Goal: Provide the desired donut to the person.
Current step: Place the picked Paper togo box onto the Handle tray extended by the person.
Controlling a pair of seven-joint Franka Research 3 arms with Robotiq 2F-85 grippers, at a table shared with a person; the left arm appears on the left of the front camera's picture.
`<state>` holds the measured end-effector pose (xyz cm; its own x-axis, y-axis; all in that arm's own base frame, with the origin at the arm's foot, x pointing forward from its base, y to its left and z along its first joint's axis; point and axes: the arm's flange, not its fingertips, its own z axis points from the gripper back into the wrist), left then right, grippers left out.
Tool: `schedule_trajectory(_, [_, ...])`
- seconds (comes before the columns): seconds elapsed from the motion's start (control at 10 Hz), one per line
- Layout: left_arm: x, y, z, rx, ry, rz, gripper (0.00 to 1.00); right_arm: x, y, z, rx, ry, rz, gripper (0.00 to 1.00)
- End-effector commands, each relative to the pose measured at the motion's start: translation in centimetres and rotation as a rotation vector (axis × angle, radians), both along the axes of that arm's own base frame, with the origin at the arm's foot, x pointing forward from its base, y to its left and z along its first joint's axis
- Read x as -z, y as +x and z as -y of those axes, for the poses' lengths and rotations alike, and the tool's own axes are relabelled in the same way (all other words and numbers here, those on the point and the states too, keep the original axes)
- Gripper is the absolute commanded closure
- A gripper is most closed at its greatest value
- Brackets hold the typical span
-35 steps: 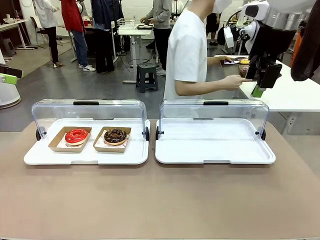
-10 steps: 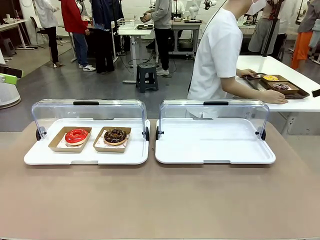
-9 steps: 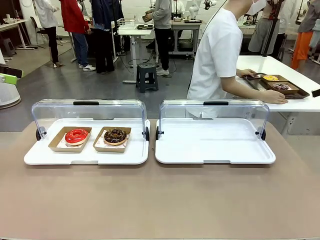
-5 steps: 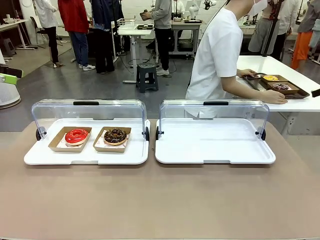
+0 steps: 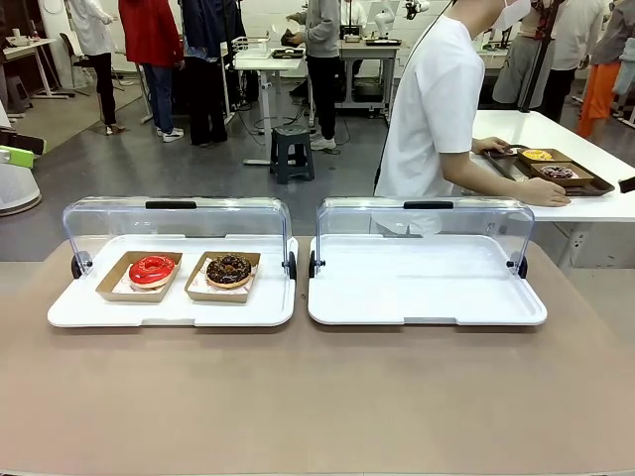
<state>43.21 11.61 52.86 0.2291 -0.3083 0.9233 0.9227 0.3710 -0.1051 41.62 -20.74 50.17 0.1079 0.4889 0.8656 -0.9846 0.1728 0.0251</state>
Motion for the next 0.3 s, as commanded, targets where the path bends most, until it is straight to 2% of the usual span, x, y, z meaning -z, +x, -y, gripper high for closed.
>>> schedule_trajectory(0.0, [-0.11,-0.13,0.05,0.000,-0.009,0.006,0.00,0.36,-0.03,-0.18,0.002,-0.012,0.002,0.00])
schedule_trajectory(0.2, [-0.11,-0.13,0.05,0.000,-0.009,0.006,0.00,0.36,-0.03,-0.18,0.002,-0.012,0.002,0.00])
